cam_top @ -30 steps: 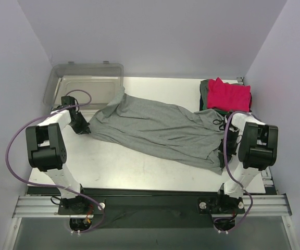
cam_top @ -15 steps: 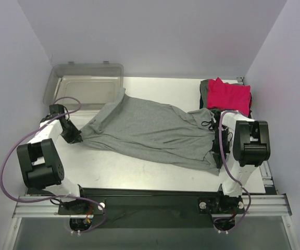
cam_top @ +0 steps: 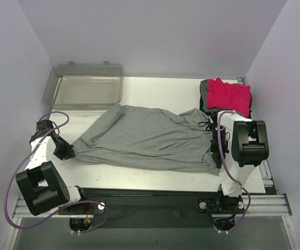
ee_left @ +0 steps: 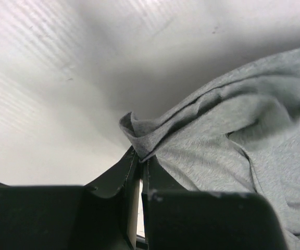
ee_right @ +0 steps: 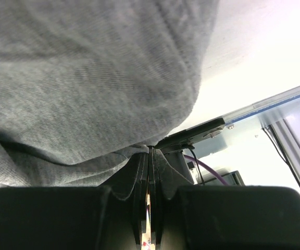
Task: Fold and stack the t-shirts
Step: Fold the flattened tshirt in 1/3 of the way
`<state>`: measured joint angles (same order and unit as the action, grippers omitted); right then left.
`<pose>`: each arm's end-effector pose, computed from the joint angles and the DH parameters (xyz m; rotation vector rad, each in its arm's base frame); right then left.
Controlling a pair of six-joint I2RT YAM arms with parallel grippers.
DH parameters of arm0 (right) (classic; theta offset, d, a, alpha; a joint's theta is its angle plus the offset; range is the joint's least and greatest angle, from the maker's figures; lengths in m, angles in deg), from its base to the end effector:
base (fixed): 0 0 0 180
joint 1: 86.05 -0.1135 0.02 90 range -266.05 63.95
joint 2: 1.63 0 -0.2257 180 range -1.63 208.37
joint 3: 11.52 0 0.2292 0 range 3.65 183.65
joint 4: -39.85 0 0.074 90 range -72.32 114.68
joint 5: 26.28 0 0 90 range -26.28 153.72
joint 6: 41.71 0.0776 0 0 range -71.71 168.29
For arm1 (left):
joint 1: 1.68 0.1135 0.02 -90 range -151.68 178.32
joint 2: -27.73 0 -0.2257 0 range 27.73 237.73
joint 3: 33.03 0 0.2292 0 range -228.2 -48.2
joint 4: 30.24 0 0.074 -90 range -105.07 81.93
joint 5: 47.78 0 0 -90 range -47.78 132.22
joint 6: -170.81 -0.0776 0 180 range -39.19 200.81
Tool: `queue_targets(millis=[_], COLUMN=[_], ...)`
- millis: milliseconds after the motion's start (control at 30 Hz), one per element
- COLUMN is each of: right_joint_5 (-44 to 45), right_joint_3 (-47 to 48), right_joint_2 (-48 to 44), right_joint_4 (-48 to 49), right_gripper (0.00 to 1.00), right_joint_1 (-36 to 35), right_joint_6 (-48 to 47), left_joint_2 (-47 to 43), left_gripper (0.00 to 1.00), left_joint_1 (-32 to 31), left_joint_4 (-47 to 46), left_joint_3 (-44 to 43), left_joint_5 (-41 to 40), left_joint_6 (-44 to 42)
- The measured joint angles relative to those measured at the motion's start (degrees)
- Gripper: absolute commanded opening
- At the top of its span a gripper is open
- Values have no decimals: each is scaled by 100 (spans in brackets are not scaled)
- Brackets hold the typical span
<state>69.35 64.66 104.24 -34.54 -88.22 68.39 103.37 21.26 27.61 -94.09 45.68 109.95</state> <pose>0.2442 0.0016 0.0704 -0.4363 -2.8793 0.2099 0.2151 0.0859 0.1301 -1.2334 2.5545 -0.1093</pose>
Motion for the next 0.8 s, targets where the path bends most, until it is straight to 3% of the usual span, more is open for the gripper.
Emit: queue_targets(millis=[533,800], right_joint_5=[297,402], right_joint_3=[-59,-55], right_joint_2=[-111,57], right_joint_4=[-24,-87], right_gripper=[0,3], right_joint_1=[-96,-949], right_joint_6=[155,221], left_joint_2=[361,761], left_gripper=[0,0], left_joint_1=[505,590], left_joint_4=[46,-66], left_joint_3=[57,-358], left_joint_5=[173,238], left_joint_6=[-223,-380])
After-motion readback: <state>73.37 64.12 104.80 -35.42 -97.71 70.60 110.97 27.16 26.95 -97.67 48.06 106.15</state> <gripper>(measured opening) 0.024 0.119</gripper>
